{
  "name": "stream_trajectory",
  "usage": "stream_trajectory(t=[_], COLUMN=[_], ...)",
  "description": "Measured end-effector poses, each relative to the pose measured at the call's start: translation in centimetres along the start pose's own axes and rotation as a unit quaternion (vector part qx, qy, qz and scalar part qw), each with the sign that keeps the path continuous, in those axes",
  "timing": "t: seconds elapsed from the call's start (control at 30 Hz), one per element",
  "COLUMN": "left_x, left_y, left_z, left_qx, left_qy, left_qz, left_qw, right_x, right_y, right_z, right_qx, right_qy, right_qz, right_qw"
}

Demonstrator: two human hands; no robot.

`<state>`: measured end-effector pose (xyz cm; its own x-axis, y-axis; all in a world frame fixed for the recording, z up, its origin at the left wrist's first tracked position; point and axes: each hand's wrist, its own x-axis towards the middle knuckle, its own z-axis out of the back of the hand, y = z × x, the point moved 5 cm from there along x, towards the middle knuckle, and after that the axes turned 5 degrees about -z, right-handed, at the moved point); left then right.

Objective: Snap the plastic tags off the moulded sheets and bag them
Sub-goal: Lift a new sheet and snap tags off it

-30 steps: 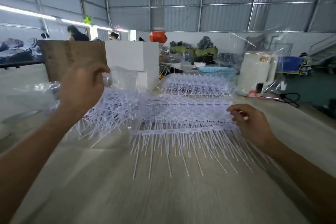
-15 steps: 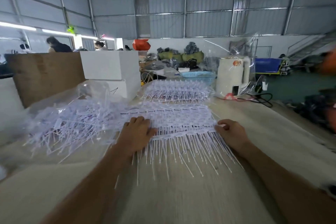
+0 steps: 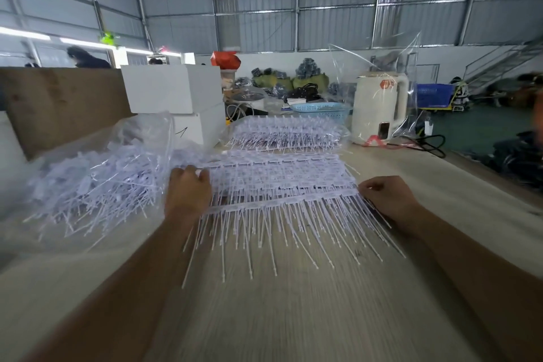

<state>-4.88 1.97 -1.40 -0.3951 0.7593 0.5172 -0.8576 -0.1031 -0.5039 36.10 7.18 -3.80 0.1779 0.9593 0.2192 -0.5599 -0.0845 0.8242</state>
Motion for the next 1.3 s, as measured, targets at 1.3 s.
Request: stream_trajectory(t=[1.3], left_x=[9.3], left_y=[-2.7], left_z=[-7.8], left_qx=[0.170], left_qy=[0.229], left_qz=[-0.069], left_qw=[0.956], right_x=[12.5], right_y=[3.7], right_z=[-5.0], right_qx=[-0.158], right_qy=[0.045], right_qz=[-0.018], right_qw=[0.986])
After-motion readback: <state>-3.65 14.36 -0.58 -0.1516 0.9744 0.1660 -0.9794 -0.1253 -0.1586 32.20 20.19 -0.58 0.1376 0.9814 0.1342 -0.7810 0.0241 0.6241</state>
